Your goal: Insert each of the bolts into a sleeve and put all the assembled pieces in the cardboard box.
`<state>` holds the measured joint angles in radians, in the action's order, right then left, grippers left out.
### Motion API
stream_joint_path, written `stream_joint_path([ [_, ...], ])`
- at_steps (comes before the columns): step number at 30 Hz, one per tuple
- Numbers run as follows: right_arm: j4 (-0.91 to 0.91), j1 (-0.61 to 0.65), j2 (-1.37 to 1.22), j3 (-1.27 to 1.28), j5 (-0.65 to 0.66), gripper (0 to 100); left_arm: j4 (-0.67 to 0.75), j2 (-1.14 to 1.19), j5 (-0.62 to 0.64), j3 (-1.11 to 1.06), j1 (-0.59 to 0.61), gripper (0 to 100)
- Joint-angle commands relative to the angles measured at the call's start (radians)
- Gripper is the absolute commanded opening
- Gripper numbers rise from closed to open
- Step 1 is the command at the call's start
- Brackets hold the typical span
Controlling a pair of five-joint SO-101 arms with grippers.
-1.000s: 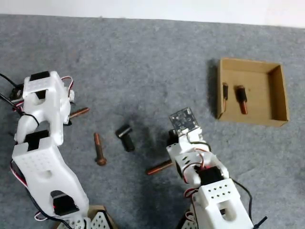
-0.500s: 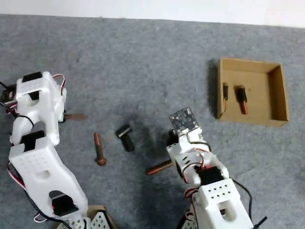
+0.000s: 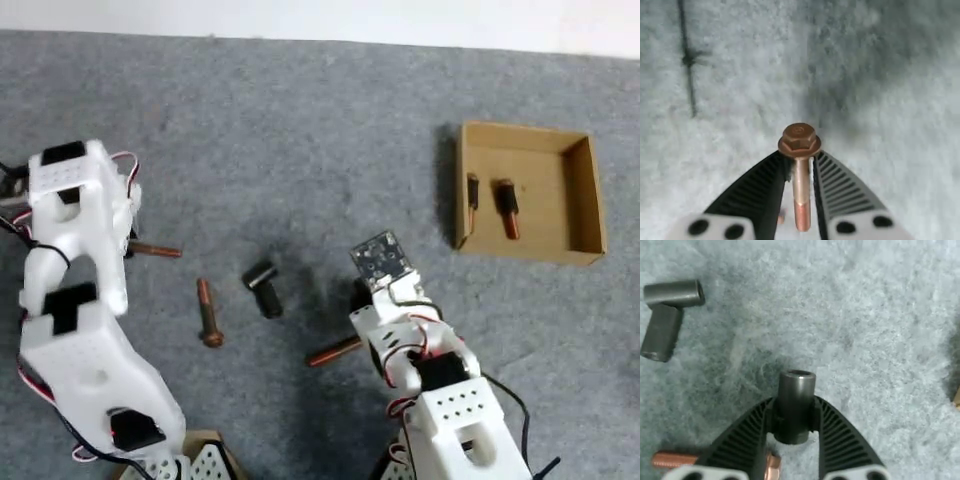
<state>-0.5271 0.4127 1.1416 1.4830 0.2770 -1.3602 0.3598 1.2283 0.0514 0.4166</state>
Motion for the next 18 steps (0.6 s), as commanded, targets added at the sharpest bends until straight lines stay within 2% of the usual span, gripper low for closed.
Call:
stream_joint_path([
  [1,-0.002,-0.004,0.127,0.033,0.006,0.5,-0.071,-0.263,-0.077,-0.004,-0.134,0],
  [6,-0.005,-0.004,0.443,0.176,0.006,0.5,-0.011,-0.549,-0.110,-0.157,-0.271,0],
  [9,-0.051,-0.004,0.633,0.269,0.009,0.5,0.069,-0.731,-0.110,-0.323,-0.358,0],
  [11,-0.127,0.015,0.719,0.309,0.011,0.5,0.155,-0.852,-0.110,-0.461,-0.421,0],
  [14,-0.137,0.071,0.673,0.305,0.012,0.5,0.330,-1.018,-0.112,-0.676,-0.501,0],
  [18,-0.139,0.124,0.664,0.305,0.025,0.5,0.582,-1.210,-0.238,-0.963,-0.561,0],
])
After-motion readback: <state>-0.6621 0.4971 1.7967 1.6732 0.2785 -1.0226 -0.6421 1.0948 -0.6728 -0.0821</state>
